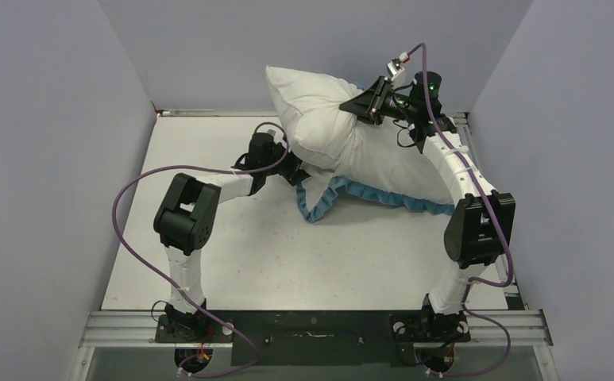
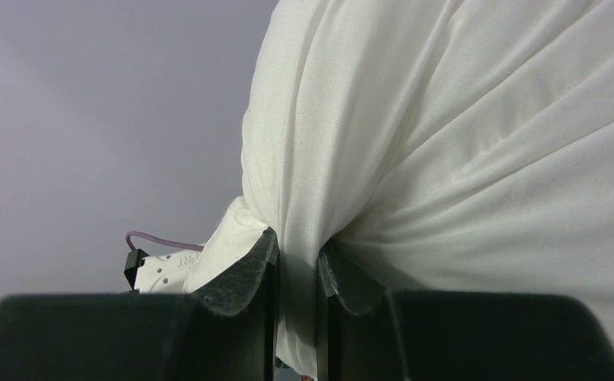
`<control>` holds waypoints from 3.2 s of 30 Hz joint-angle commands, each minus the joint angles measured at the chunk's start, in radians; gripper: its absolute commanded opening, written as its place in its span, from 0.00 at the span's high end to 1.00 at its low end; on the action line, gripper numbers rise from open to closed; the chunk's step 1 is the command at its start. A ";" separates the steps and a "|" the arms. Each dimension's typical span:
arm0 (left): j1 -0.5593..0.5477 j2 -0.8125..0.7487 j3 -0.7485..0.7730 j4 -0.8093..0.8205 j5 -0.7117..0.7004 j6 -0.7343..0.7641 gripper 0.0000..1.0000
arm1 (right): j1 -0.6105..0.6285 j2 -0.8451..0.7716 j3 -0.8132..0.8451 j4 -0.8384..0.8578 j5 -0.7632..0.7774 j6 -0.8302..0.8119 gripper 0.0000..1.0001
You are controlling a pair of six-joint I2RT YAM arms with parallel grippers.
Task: Put the pillow into the pillowcase
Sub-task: Stuff the pillow into the pillowcase.
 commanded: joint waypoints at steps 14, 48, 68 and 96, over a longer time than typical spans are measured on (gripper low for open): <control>-0.020 0.087 0.165 -0.193 -0.106 0.024 0.30 | -0.023 -0.108 -0.008 0.142 -0.041 0.035 0.95; -0.036 -0.129 -0.213 1.315 -0.071 -0.090 1.00 | -0.053 -0.060 0.172 -0.805 0.418 -0.601 0.95; -0.014 -0.324 -0.186 0.993 0.004 0.163 1.00 | 0.164 0.020 0.695 -1.089 0.915 -0.752 0.05; -0.021 -0.292 -0.122 0.790 -0.018 0.184 1.00 | 0.333 -0.121 0.439 -0.974 0.209 -0.845 0.36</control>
